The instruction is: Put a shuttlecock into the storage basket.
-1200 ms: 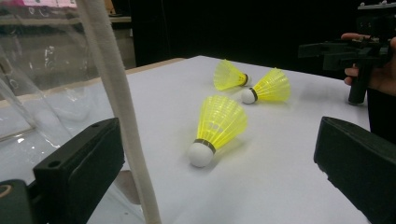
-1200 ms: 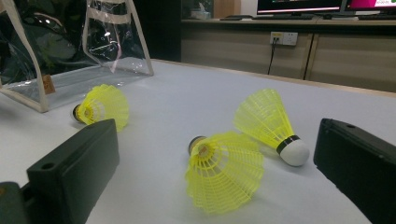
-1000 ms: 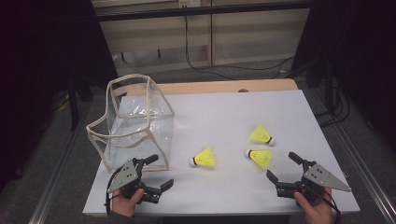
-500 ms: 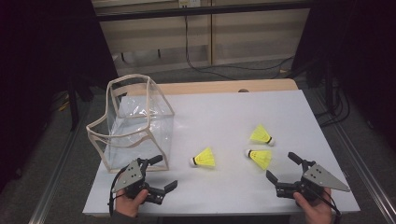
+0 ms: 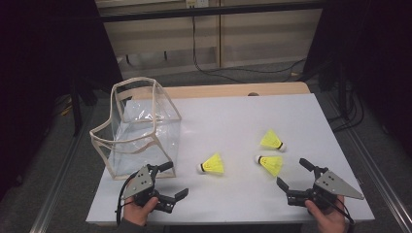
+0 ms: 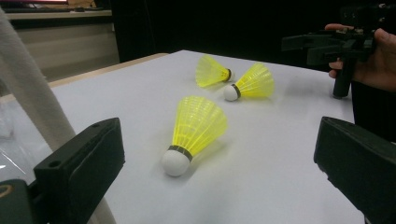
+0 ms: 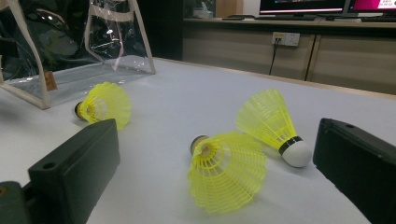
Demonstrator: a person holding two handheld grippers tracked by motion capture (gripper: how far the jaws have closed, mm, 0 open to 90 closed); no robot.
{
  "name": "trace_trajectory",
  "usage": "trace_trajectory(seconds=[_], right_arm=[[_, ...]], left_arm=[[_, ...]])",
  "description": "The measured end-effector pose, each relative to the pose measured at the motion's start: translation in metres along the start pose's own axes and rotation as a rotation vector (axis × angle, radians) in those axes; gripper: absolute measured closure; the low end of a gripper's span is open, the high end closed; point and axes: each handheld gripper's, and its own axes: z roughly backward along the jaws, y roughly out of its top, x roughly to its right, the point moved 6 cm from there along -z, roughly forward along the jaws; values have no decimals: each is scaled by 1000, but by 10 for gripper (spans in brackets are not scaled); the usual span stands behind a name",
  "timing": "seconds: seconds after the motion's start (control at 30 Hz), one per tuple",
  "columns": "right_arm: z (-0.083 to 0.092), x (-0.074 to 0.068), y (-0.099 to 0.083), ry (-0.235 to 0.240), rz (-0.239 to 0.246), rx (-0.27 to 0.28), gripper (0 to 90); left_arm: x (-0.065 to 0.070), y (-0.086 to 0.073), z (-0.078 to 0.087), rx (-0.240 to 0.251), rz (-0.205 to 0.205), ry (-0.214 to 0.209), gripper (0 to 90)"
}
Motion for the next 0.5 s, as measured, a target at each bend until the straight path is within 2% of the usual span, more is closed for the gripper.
trace_trajectory(seconds=[0.5], right_arm=[[0,0,1,1,0,2,5]], left_arm=[[6,1,-9,-5,1,-25,17]])
